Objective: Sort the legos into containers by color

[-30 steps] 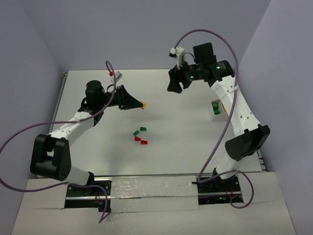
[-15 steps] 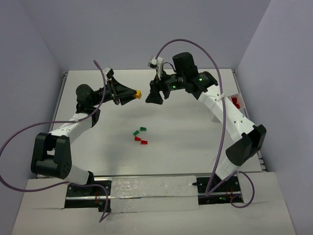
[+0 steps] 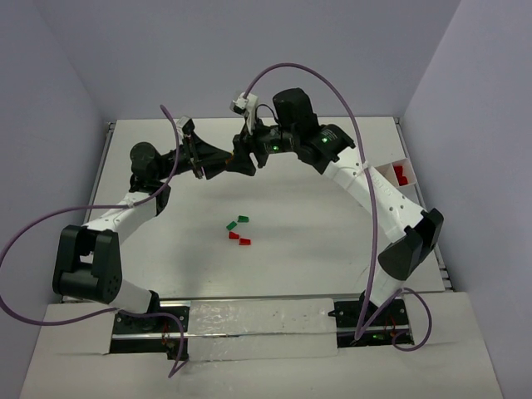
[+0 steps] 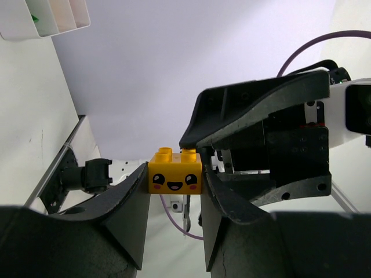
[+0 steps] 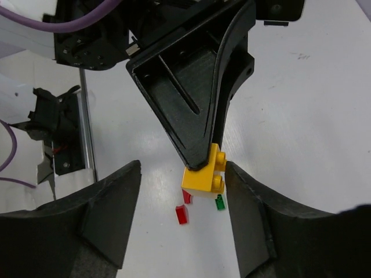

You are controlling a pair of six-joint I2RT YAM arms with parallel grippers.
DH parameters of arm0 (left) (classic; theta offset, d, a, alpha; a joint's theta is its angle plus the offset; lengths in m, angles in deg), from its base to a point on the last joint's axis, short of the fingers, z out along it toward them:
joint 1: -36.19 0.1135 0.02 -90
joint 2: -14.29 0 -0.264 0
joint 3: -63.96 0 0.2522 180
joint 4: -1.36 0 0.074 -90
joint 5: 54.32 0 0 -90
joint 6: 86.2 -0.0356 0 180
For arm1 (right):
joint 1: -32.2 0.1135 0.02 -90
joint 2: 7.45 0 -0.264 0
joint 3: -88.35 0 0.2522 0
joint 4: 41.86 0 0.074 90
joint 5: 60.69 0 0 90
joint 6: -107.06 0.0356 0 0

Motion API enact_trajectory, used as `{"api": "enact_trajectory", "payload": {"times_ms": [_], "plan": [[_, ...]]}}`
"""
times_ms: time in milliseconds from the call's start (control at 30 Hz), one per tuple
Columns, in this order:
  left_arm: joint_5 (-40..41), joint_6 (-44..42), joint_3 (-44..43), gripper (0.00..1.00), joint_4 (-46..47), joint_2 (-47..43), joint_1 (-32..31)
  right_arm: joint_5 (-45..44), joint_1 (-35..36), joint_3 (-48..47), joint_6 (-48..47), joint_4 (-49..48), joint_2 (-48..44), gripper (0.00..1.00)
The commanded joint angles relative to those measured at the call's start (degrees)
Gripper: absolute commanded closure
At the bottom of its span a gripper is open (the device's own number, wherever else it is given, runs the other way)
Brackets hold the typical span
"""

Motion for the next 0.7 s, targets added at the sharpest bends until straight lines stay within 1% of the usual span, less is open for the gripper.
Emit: {"api": "enact_trajectory", "payload": {"times_ms": [0, 167, 300, 367, 400, 500, 533, 567, 600, 633, 667], "plan": [[1.51, 0.55, -0.82, 1.00, 1.22, -2.35, 0.02, -4.24, 0.84, -3.07, 0.05, -1.95, 1.02, 0.36], [1.68, 1.61, -0.47, 1.00, 3.03, -2.33, -0.05, -6.94, 1.01, -4.68, -0.58, -0.24, 2.81, 0.38], [1.60, 1.97, -0.44, 1.00, 3.88, -2.13, -0.05, -7.34, 1.15, -4.38, -1.27, -0.07, 2.85, 0.51], [1.33, 2.05, -0.40, 0.99, 3.95, -2.00, -0.05, -7.70, 1.10, -3.64, -1.53, -0.29, 2.24, 0.66], [1.25, 1.89, -0.52, 0.94, 3.83, -1.88, 0.03, -7.98, 1.14, -3.16, -1.81, -0.41, 1.80, 0.73], [1.07, 0.33, -1.05, 0.68, 2.07, -1.55, 0.84, -9.01, 1.08, -1.28, -2.50, -0.52, -0.35, 0.95], [1.07, -1.85, -1.40, 0.62, 1.04, -1.39, 1.80, -9.08, 0.83, -0.86, -2.58, -0.27, -0.86, 1.00], [1.07, -3.92, -2.64, 0.43, -4.23, -1.53, 2.49, -8.54, 0.49, -0.10, -2.51, 0.35, -1.82, 1.00], [1.07, -6.95, -3.87, 0.20, -9.79, -1.69, 3.46, -8.27, -0.13, 0.62, -2.50, 0.51, -2.66, 1.00], [1.39, -10.97, -5.26, 0.04, -15.46, -1.99, 5.44, -8.28, -1.64, 1.30, -2.75, 1.34, -3.36, 1.00], [2.06, -19.55, -8.46, 0.01, -26.93, -2.71, 6.90, -8.68, -3.01, 2.61, -3.16, 2.39, -4.92, 1.00]]}}
